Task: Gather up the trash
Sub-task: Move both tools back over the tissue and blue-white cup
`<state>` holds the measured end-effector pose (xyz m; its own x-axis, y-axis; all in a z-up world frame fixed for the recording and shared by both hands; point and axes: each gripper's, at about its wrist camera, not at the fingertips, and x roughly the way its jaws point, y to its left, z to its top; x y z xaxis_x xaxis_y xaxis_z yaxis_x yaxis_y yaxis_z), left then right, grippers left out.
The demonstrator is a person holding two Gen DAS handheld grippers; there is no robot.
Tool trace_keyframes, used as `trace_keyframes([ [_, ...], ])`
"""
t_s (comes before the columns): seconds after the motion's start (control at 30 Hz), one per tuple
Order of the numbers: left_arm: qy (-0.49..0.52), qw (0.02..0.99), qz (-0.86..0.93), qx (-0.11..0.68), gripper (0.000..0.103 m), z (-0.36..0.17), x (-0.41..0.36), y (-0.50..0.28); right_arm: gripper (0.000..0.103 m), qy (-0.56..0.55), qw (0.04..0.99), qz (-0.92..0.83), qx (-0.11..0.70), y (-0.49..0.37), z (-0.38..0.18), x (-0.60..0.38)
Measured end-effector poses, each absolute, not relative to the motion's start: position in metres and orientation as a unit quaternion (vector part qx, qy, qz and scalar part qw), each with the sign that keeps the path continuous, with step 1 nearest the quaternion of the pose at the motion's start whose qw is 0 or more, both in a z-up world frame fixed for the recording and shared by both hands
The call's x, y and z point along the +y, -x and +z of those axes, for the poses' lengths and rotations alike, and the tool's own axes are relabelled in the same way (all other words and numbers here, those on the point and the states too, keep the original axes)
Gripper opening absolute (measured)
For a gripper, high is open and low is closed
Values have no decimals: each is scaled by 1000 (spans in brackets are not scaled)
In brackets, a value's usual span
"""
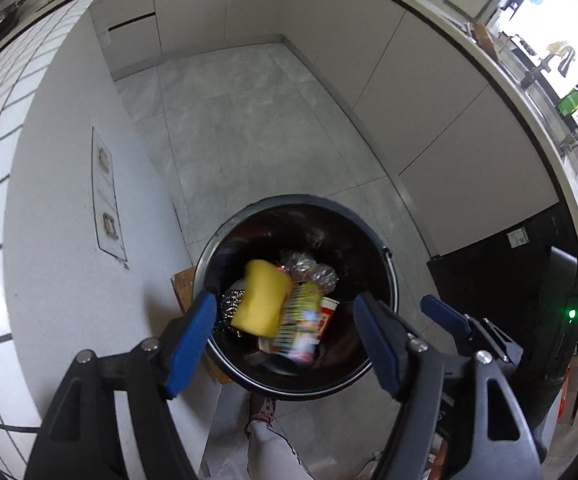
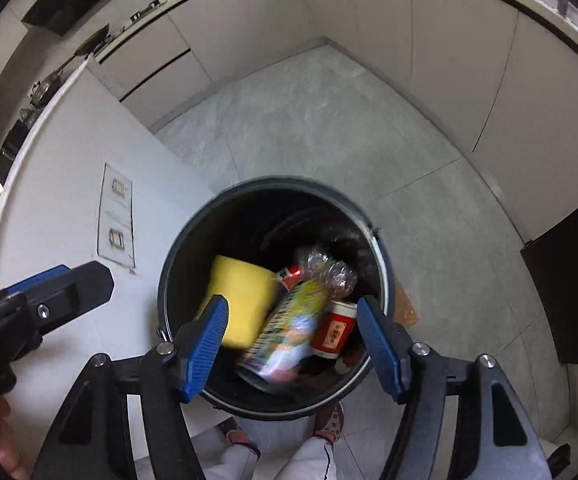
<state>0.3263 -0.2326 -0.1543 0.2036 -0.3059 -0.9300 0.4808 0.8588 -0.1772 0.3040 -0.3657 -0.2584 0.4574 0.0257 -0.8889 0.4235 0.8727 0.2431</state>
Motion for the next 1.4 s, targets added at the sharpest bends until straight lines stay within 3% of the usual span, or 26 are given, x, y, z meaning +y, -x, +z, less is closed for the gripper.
trace_keyframes([
  [0.27, -46, 795, -286, 532, 73, -93, -192, -321, 69, -221, 851, -140, 455, -289, -201, -350],
  [0.6, -1, 860, -215, 463, 73, -36, -30, -341, 69, -211, 890, -88, 394, -306, -116, -252],
  [0.97, 53, 884, -56, 461, 73, -56, 184, -377, 69, -167, 904, 11, 394, -371, -94, -75],
  [1.17, 70, 884, -25, 461, 73, -67, 239, -401, 69, -150, 902, 47, 402, -406, -97, 8],
  [1.4, 62, 880, -23, 471, 73, -74, 237, -433, 70, -139, 899, 67, 410, -437, -100, 48],
])
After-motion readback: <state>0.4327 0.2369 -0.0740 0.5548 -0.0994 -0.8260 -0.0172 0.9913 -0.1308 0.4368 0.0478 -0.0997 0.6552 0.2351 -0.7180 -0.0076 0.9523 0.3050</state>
